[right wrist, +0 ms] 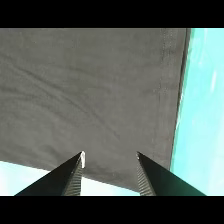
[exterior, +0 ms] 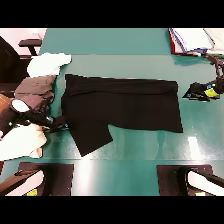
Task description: Fold the shirts.
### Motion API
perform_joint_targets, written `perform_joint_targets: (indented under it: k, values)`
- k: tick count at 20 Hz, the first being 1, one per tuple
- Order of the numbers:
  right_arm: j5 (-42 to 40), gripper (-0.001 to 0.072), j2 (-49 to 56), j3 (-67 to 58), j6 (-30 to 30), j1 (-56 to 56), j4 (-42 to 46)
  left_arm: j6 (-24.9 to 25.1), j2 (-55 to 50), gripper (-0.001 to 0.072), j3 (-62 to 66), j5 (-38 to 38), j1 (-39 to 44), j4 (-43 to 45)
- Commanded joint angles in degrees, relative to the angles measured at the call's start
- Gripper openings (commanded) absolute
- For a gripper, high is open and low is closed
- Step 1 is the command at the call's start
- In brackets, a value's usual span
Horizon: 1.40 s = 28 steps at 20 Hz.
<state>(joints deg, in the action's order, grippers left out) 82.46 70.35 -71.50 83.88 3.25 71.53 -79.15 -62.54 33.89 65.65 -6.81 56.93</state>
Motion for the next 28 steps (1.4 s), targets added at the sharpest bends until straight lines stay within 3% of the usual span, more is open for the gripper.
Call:
perform_joint_targets:
  k: [1,5,6,7,8,11,12,13,14,16,23,25,26,28]
  values:
    - [-0.07,0.039,-1.53,1.25,0.02,0.04,0.02,1.57,1.01,0.0428,-5.64,-7.15,4.04,-5.07]
    - [0.5,0.039,-1.53,1.25,-0.7,0.07,0.11,-2.05,1.01,0.0424,-5.53,-11.78,9.68,-5.14]
    - [1.11,0.0391,-1.53,1.27,-1.29,0.28,0.55,-2.32,1.01,0.0296,-5.11,-11.21,9.68,-5.31]
    - [2.05,0.039,-1.53,1.42,-1.46,1.03,0.79,-2.27,1.01,0.0077,-4.26,-10.4,9.68,-5.22]
    - [2.67,0.039,-1.55,2.27,-1.46,2.23,0.66,-2.29,1.03,0.0027,-3.15,-9.27,9.68,-5.22]
    - [4.0,0.0416,-1.55,9.88,-1.49,8.02,0.7,-2.23,1.03,0.0026,0.92,-6.14,9.68,-5.22]
    - [3.72,0.0546,-1.53,13.2,-1.46,10.21,0.7,-1.79,1.03,0.0026,2.1,-5.16,9.68,-5.25]
    - [3.02,0.0585,-1.53,16.94,-1.49,12.5,0.61,-1.79,1.03,0.0026,2.91,-4.46,9.68,-5.25]
    - [2.03,0.0571,-1.53,20.2,-1.49,14.4,0.5,-1.4,1.03,0.0026,3.5,-4.22,9.68,-5.29]
    - [-1.16,0.0444,-1.53,25.92,-1.53,16.61,-0.04,-1.42,1.03,0.0026,3.98,-4.37,9.68,-5.29]
    - [-11.06,0.0426,-1.53,33.0,-3.06,13.62,-5.75,-1.44,1.03,0.0026,4.09,-4.7,9.68,-5.31]
    - [-12.59,0.0306,-1.18,32.35,-3.06,11.96,-6.08,-1.44,1.03,0.0026,4.09,-4.66,9.68,-5.29]
    - [-12.41,0.0299,-0.39,31.56,-3.06,10.93,-6.03,-1.42,1.03,0.0026,4.09,-4.52,9.68,-5.29]
    - [-10.88,0.0057,1.09,29.9,-3.67,8.94,-5.86,-1.33,1.4,0.0025,4.39,-2.47,9.68,-4.52]
